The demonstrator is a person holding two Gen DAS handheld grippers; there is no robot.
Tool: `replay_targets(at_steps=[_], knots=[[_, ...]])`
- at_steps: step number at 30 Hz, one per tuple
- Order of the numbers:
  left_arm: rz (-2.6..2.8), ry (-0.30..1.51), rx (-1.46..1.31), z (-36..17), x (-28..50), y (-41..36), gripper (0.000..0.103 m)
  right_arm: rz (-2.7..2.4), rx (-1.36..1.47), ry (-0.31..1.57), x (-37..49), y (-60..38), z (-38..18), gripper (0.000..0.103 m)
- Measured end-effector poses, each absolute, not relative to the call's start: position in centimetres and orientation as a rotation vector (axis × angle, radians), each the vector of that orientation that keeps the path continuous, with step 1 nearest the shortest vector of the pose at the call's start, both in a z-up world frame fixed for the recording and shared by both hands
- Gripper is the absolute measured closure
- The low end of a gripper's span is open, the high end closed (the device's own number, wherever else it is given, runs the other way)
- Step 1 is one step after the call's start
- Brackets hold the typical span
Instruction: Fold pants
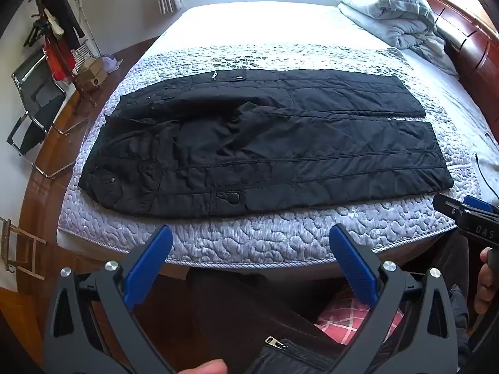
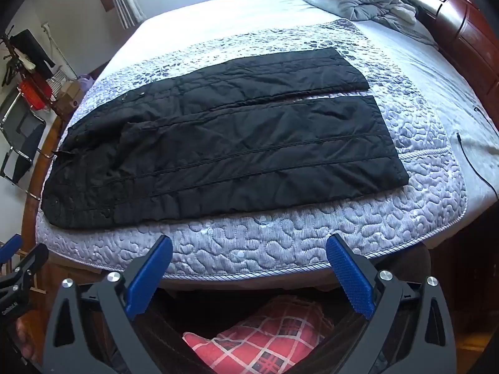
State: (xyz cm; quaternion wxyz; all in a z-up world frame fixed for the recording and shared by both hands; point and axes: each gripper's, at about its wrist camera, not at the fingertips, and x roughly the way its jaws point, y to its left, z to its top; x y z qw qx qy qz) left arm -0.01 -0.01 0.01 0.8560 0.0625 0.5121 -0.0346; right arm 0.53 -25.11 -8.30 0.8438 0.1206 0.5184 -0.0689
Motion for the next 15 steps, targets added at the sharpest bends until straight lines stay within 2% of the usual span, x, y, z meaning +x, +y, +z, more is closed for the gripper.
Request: replay_targets(at_steps=[15], knots=[[-0.073,1.076,0.132,0.17,0.31,0.26,0.003,-0.148,0.256,1.097,0.55,-25.67,-8.82,0.004]])
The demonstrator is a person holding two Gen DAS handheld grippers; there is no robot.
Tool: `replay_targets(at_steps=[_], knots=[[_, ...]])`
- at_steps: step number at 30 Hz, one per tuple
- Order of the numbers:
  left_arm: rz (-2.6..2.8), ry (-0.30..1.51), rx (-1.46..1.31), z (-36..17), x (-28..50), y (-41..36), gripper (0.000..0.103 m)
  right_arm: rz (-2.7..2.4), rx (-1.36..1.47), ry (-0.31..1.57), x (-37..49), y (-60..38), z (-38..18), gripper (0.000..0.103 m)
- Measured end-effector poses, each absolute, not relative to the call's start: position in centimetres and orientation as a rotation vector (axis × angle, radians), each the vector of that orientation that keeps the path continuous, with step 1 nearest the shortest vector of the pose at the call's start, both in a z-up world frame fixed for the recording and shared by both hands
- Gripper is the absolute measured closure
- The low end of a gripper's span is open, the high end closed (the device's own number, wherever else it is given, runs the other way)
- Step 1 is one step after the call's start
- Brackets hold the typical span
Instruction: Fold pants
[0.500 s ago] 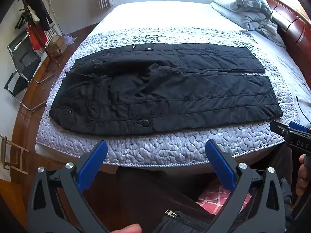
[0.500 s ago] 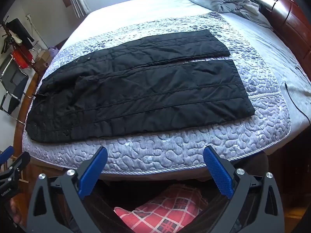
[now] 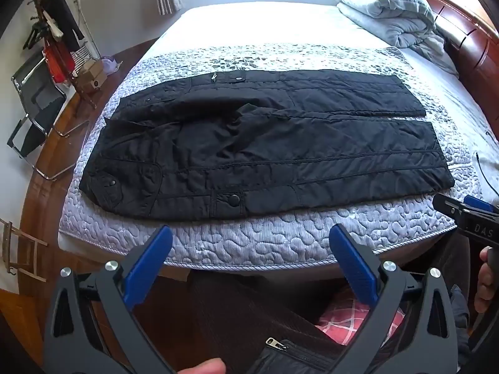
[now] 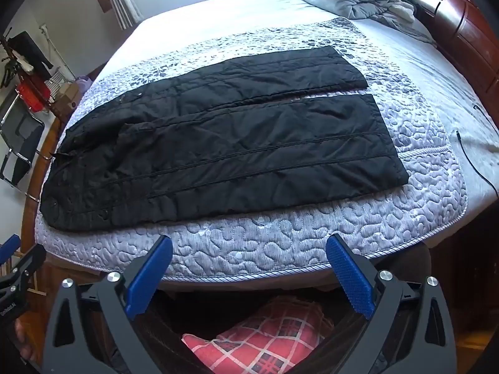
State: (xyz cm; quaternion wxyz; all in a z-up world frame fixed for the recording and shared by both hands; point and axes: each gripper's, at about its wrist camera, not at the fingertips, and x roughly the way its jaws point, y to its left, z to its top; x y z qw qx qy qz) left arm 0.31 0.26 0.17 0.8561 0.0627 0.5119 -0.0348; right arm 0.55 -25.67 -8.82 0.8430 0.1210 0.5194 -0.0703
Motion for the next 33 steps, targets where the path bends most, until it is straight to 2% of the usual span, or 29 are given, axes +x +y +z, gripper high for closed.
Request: replay_targets(at_steps=[33], knots=[[-0.067,1.053,0.151,0.65,0.23,-0.11,0.003,-0.154,0.257,1.095,0.45,-25.77,-8.72,0.004]])
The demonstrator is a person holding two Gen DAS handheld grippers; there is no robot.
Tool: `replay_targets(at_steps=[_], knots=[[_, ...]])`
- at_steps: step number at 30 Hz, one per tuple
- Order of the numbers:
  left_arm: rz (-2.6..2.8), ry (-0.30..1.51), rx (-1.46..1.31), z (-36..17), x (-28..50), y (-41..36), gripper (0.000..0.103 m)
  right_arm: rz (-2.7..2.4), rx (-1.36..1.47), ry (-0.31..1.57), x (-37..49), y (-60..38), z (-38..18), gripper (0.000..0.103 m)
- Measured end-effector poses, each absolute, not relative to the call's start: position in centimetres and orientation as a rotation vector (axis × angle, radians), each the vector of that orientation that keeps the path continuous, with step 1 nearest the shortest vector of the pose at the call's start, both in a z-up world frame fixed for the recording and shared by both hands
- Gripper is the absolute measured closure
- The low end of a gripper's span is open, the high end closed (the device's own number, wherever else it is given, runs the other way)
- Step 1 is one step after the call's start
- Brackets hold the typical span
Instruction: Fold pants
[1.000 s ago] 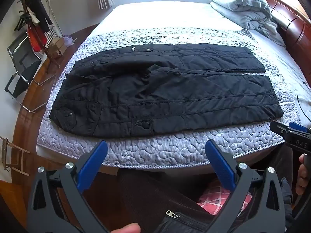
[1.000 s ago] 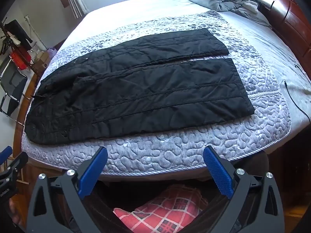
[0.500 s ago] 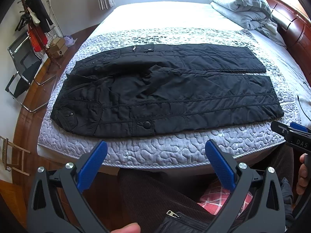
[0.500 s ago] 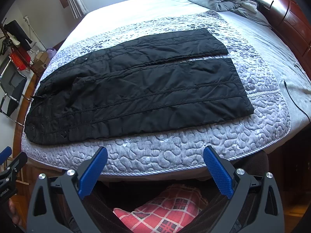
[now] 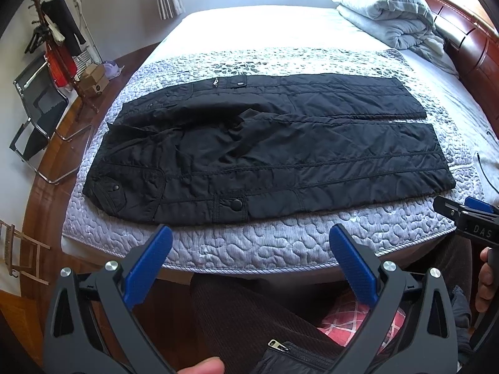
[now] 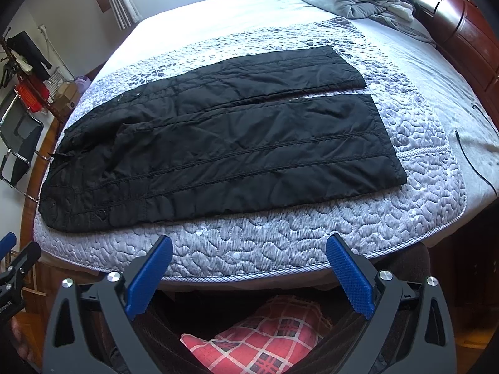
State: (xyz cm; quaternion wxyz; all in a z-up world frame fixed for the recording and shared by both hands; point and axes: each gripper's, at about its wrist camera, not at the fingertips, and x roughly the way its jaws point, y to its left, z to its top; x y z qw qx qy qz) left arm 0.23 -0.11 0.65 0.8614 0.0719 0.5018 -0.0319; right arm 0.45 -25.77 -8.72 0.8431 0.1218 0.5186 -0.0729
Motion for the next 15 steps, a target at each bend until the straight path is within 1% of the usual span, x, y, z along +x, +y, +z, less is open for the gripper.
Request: replay_targets(at_steps=[15], knots=[[-0.065,1.044,0.152,1.08,0.35,-0.05,0.003,-0.152,0.248,1.098,0.81,-25.59,-8.71,0.004]])
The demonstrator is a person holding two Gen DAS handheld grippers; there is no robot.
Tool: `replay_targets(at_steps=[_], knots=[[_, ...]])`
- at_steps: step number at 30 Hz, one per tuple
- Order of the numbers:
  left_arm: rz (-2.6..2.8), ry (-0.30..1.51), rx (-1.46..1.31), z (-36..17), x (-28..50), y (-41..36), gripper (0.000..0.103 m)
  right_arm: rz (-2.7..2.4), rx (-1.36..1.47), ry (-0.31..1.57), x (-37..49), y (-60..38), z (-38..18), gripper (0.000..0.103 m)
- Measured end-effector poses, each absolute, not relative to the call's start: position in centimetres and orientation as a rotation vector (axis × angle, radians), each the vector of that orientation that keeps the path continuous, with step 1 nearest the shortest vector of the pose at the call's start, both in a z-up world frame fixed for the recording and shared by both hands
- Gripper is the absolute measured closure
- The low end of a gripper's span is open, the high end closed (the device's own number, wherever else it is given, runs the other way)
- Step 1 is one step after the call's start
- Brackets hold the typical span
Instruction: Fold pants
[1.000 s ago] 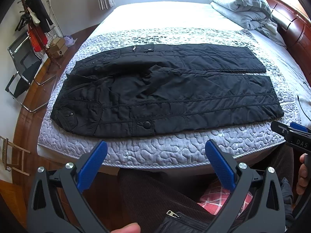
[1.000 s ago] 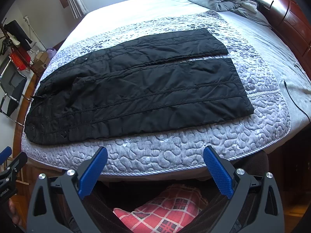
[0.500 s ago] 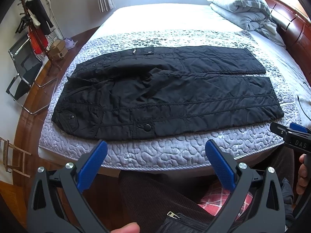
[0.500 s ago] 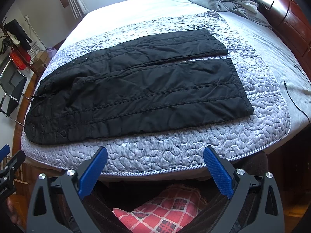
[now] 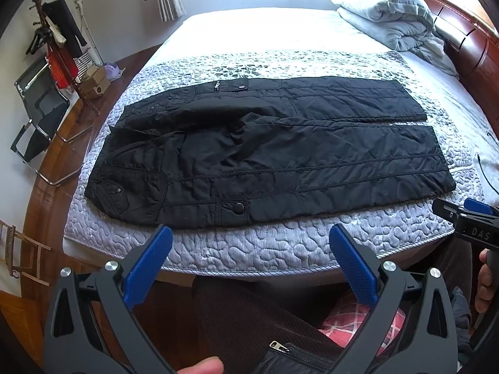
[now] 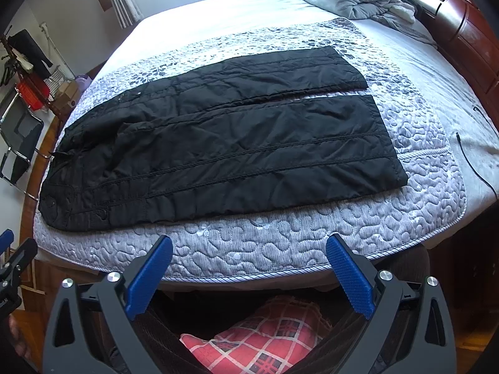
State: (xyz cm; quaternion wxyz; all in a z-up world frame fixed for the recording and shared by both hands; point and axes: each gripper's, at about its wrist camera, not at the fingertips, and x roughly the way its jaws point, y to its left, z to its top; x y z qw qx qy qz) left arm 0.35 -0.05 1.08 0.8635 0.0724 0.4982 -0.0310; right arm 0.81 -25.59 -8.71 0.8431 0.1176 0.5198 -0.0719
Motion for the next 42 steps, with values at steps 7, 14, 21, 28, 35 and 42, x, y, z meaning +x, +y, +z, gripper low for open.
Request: replay_targets(at_steps=[7,14,21,28,35,42], knots=[[-0.065,1.045,0.155,1.1,0.4,-0.1,0.003,-0.151,0.25,1.098,0.8,-25.6,-8.8,0.004],[-0.063,1.049,0.158,1.1,0.5,-0.2,0.003,-0.151,0.251,1.1,0.8,-25.7,-8.8,0.004],[-0.063,1.05,0.161,0.9,0.6,-0.2,0.003,-0.152,0.252,1.103,0.9,-25.8,-8.9,0.004],[-0.062,1.062,0.164,0.4,1.1,-0.2,0.003,-0.153,0.251,1.118,1.4,-25.8,-9.5,0.004],[-0.126,1.081,0.13,-0.4,2.6,-0.4,0.003,-0.131,0.255,1.111,2.5,-26.3,-10.0,0.004],[-0.168,1.159,0.09,-1.9,9.0,1.8,0.003,-0.06,0.243,1.006,8.9,-33.2,-7.0,0.004]])
